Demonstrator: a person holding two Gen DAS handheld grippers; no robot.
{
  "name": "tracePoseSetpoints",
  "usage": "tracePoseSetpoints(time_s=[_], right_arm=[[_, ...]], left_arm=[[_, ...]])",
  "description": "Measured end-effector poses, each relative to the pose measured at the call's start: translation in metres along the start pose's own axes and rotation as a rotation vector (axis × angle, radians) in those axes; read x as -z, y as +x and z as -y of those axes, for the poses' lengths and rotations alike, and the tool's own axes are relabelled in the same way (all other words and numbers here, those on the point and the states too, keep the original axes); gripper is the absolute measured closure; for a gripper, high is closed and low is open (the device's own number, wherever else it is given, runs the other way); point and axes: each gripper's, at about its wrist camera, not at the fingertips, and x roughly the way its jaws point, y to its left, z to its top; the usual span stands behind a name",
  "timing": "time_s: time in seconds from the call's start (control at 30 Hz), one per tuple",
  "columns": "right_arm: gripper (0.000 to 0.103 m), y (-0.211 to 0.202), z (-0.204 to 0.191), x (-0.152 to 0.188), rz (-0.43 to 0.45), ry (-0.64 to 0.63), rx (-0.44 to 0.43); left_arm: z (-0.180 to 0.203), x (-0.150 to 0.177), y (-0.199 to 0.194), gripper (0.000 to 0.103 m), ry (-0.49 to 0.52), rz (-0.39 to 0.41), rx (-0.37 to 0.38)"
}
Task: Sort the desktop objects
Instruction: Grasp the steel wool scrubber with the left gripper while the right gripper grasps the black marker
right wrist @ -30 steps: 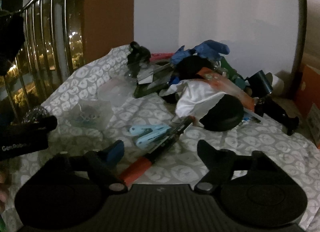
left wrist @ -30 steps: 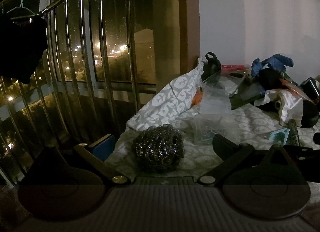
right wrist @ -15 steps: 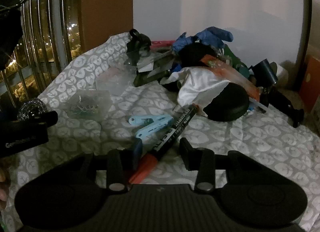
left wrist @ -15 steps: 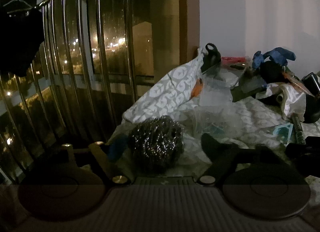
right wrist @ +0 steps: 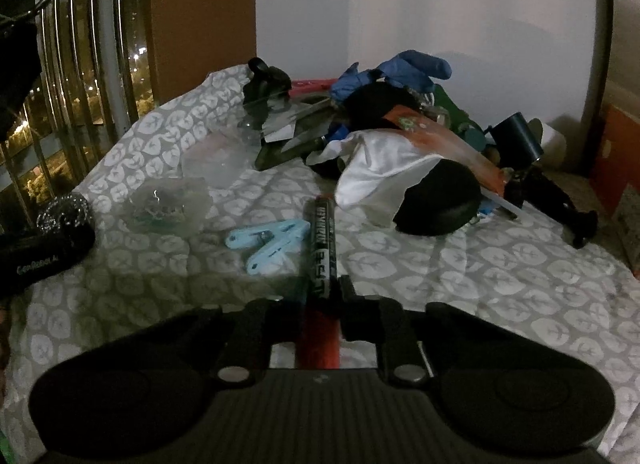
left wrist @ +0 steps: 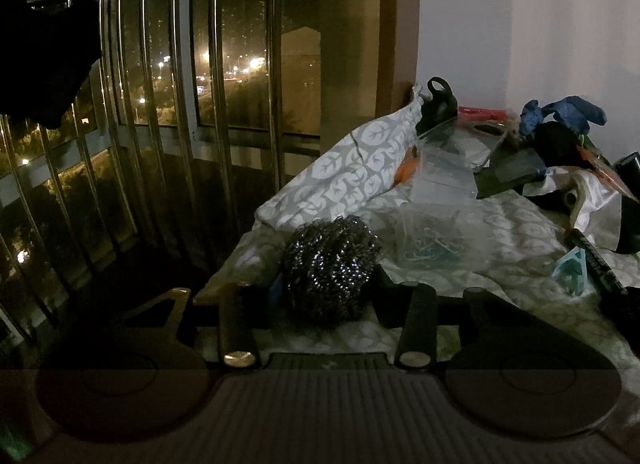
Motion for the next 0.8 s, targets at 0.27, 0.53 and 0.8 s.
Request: tracePoseSetpoints(time_s=[0.27,0.53,0.8], right_arm=[[0.09,-0.01,0.01,0.005,0.01,0.018,-0.004],[0.09,-0.022,0.023,0.006,0.045,0.048,-0.016],[0.09,-0.034,0.04,0.007,0.08,0.085,-0.029]], left_arm=[[0.009,0.0,-0.008,0.068,0.011,0.011,0.023],[0.03,-0.005,-0.017,0.068,0.046,0.03,0.047],[0.053,-0.013,-0.028,0.068,0.071,0.043,0.063]])
